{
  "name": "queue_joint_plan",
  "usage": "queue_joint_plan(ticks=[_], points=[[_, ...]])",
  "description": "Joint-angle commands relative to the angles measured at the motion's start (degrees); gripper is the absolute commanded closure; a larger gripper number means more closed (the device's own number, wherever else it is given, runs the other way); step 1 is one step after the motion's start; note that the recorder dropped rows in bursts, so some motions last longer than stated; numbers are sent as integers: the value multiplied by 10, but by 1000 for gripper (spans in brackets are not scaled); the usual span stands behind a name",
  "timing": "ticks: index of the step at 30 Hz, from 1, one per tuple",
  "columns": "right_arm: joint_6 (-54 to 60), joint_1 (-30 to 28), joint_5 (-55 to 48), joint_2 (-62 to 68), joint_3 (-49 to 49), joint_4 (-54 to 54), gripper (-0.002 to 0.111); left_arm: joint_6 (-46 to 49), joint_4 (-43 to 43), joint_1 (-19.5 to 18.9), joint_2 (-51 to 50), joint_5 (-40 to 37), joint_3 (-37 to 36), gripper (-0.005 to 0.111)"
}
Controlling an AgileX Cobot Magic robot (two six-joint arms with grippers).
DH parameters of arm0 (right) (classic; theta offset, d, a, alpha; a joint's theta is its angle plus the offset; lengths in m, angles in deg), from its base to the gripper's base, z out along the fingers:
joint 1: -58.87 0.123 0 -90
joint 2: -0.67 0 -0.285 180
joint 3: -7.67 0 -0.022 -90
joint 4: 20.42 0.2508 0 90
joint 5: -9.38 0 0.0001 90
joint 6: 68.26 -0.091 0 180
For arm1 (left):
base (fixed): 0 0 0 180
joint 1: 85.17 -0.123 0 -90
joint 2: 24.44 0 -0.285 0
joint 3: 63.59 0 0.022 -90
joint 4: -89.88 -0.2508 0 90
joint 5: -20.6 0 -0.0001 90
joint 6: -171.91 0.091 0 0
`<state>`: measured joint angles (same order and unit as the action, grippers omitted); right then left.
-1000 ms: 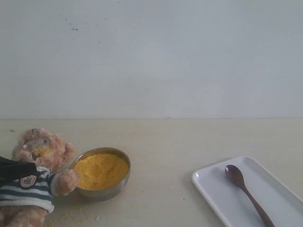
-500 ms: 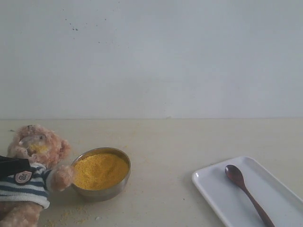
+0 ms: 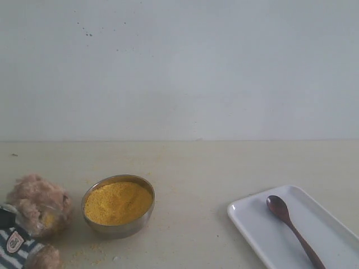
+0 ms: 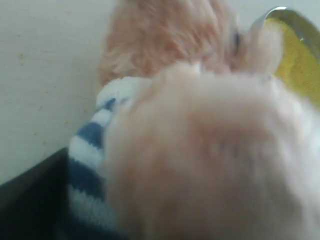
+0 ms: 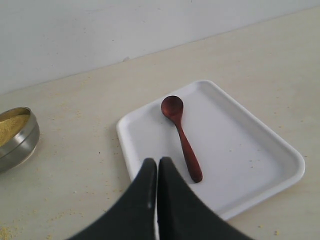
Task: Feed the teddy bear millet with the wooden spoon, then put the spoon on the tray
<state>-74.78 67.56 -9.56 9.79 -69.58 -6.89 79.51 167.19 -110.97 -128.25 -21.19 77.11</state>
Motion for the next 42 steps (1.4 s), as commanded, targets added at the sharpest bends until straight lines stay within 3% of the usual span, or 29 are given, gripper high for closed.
queue_joint_plan(ticks=[1,16,25,27,29,31,35,37,40,42], points=[[0,-1,4,-2,0,-1,108,-19,0,39,26,44,4,25],[0,-1,4,-2,0,-1,108,-19,28,43,130,51,15,25],[0,-1,4,-2,0,-1,108,-19,34,43,257,63,85,27],[0,-1,4,-2,0,-1,108,-38,34,43,289,76,94,41],[0,-1,4,-2,0,-2,108,-86,34,43,324,94,96,66],[0,-1,4,-2,0,-2,108,-129,34,43,358,119,97,102],[0,-1,4,-2,0,-2,108,-172,40,43,411,152,97,103],[0,-1,4,-2,0,-2,108,-172,1,43,445,171,97,103],[0,-1,4,-2,0,-2,108,-181,-122,43,503,225,97,103],[0,-1,4,-2,0,-2,108,-236,-284,43,560,305,97,103]])
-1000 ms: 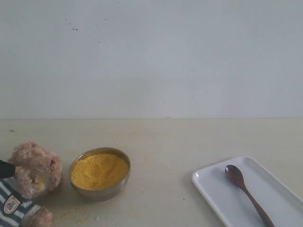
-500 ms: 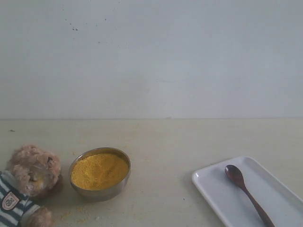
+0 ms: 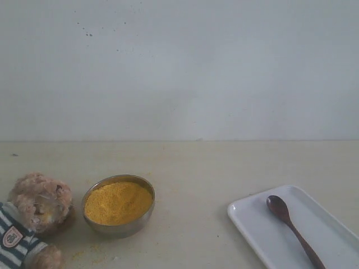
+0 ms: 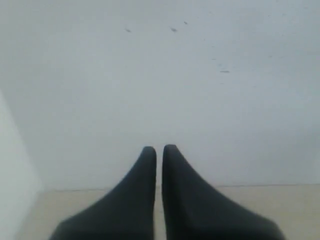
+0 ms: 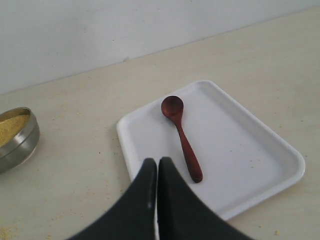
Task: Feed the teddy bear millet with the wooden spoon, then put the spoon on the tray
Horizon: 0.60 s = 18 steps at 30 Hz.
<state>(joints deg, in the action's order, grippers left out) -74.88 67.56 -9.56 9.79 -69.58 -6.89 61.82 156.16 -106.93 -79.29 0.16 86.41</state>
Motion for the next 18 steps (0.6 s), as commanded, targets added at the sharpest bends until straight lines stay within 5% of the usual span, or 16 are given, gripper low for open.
queue_joint_plan(ticks=[1,5,12,14,16,18], points=[[1,-1,4,-2,0,-2,108,-84,-216,3,86,117,3,103],[1,-1,4,-2,0,-5,108,-268,-256,3,166,95,3,103],[1,-1,4,-2,0,-6,108,-433,-250,10,298,78,-77,103],[1,-1,4,-2,0,-6,108,-517,-328,42,341,117,-133,103],[1,-1,4,-2,0,-6,108,-705,-552,88,389,122,-183,103],[1,-1,4,-2,0,-6,108,-761,-625,121,418,109,-208,103]])
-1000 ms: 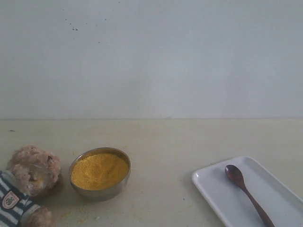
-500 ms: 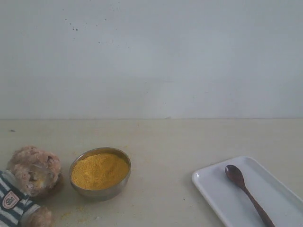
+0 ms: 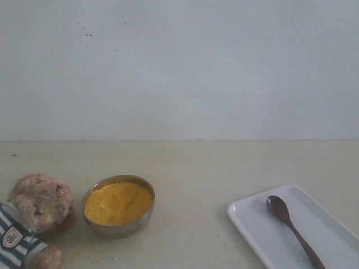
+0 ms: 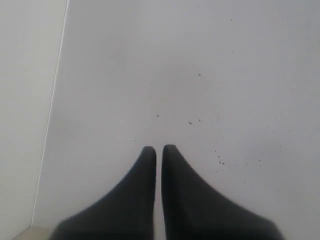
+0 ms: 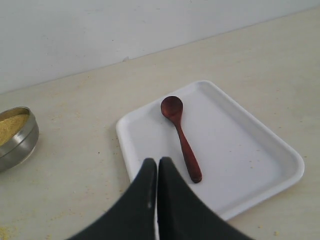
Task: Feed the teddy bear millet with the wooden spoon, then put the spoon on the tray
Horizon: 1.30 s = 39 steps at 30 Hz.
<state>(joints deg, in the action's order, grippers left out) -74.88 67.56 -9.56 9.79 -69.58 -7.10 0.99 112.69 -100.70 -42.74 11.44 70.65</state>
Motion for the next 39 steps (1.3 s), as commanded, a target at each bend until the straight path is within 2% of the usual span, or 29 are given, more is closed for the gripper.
queue_joint_plan(ticks=[1,5,8,14,17,21,25,32,34,36,37,39], points=[[1,-1,4,-2,0,-4,108,-153,-208,78,76,-7,-70,103],[1,-1,4,-2,0,-4,108,-148,-195,95,105,-2,-120,103],[1,-1,4,-2,0,-4,108,-148,-73,118,105,51,-172,103],[1,-1,4,-2,0,-4,108,-65,-128,158,105,72,-235,103],[1,-1,4,-2,0,-4,108,-62,-127,189,105,95,-253,103],[1,-1,4,-2,0,-4,108,-68,-125,228,105,84,-261,103],[1,-1,4,-2,0,-4,108,-64,-139,231,105,70,-261,103],[1,-1,4,-2,0,-4,108,-28,-244,231,105,33,-275,103],[1,-1,4,-2,0,-4,108,-45,-240,231,105,37,-302,103],[1,-1,4,-2,0,-4,108,-103,-239,231,105,59,-315,103],[1,-1,4,-2,0,-4,108,-119,-242,230,105,-1,-315,103],[1,-1,4,-2,0,-4,108,-125,-244,221,105,-37,-315,103]])
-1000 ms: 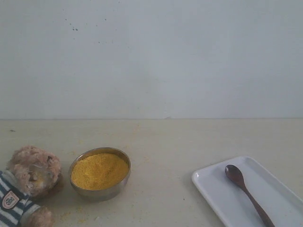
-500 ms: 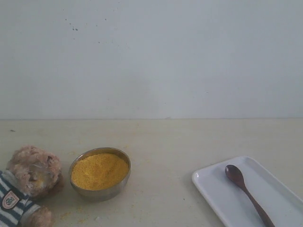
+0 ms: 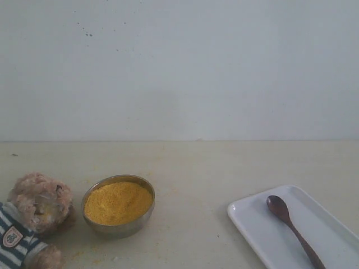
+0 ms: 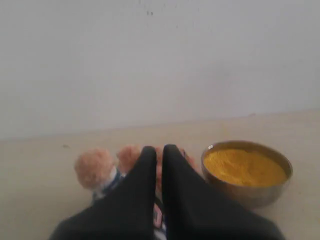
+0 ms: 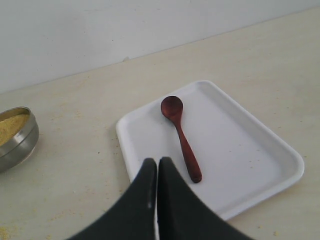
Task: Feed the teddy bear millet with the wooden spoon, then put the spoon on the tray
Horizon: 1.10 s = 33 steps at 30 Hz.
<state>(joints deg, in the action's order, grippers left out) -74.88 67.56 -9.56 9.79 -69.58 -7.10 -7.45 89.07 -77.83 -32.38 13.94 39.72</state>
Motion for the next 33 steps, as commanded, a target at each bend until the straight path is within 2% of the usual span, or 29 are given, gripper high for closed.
queue_joint_plan(ticks=[1,3,7,20,22,25,28,33], points=[[1,-1,4,-2,0,-4,108,-41,-6,-14,2,-93,-5,103],[1,-1,4,-2,0,-4,108,-41,3,-25,2,-122,-5,103],[1,-1,4,-1,0,-3,108,-41,3,-41,2,-120,-5,103],[1,-1,4,-1,0,-3,108,-41,-3,-43,2,-118,-5,103],[-3,-1,-3,-1,0,-34,108,-41,-3,-43,2,-118,-5,103],[-35,-4,28,-13,0,-146,108,-41,-3,-43,2,-118,-5,103],[13,-32,102,-13,0,-219,108,-41,-3,-43,2,-118,-5,103],[31,-60,-18,-13,0,-187,108,-41,-3,-43,2,-121,-5,103]])
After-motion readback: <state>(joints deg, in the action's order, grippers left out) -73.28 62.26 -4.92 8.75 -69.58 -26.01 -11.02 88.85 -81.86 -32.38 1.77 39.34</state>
